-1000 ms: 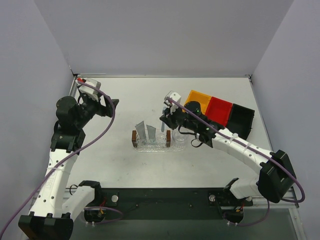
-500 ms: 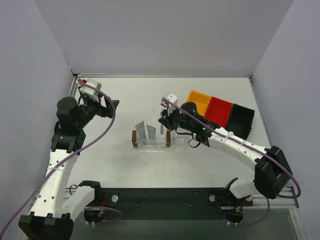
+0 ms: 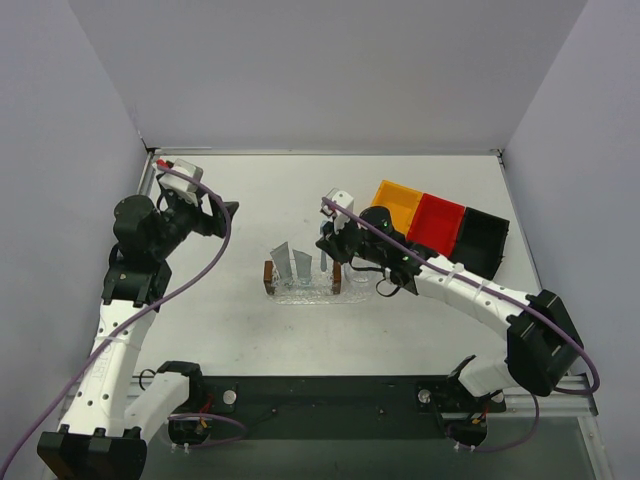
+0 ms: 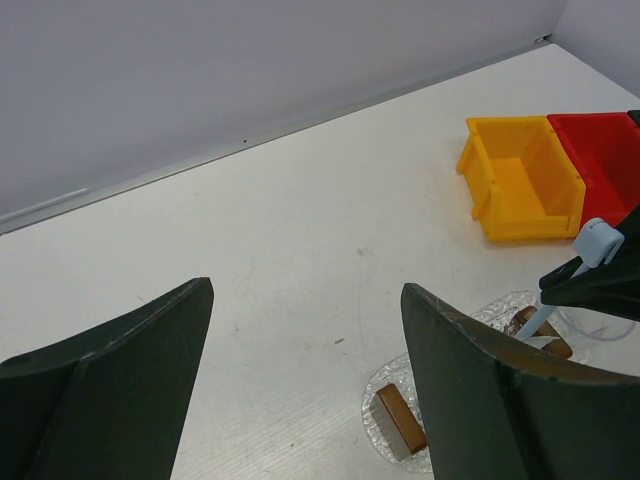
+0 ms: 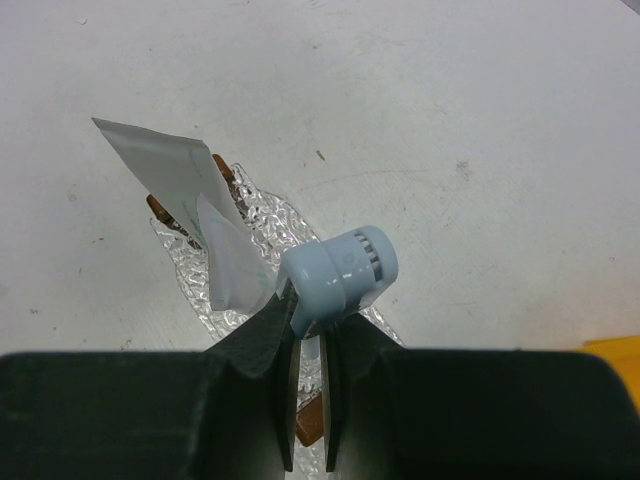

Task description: Prepare toiletry sets of a toothbrush and toothpaste on the tray

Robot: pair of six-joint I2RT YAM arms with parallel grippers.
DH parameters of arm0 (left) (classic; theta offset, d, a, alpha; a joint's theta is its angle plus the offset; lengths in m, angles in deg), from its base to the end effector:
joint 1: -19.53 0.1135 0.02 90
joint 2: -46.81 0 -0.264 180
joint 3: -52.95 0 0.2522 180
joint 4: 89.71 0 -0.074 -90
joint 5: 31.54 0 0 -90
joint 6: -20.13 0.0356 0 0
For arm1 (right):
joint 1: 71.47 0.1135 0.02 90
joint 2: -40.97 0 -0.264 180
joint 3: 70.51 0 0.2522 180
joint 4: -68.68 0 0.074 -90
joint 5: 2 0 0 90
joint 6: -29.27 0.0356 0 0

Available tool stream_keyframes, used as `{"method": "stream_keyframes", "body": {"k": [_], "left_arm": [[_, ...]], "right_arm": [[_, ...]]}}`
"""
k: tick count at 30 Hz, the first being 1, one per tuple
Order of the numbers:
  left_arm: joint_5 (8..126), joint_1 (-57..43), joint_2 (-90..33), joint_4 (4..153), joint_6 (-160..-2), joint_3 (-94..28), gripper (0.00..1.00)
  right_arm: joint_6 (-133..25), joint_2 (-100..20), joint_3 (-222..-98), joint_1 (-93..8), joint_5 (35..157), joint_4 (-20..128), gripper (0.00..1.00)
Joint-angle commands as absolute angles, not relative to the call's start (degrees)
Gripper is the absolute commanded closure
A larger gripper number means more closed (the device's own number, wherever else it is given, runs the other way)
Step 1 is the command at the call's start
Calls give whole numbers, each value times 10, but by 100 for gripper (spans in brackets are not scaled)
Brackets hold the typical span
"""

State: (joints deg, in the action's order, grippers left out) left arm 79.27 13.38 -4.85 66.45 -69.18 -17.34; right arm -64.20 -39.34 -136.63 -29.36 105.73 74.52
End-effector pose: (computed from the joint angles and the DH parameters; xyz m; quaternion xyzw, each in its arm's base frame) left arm 0.1995 -0.0342 0.3914 0.1649 0.7178 -0.1648 0.6560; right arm 0.2352 0.2272 0.2962 -0.3825 0.6503 0.3238 0.5710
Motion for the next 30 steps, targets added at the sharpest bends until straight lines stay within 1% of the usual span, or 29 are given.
{"method": "stream_keyframes", "body": {"k": [1, 30], "left_arm": [[799, 138, -38, 687, -691, -171, 14], [803, 138, -37, 693, -691, -155, 14]], "right_arm": [[-639, -398, -1362, -288, 1061, 786, 100], [-635, -427, -1349, -280, 1060, 805, 100]]}}
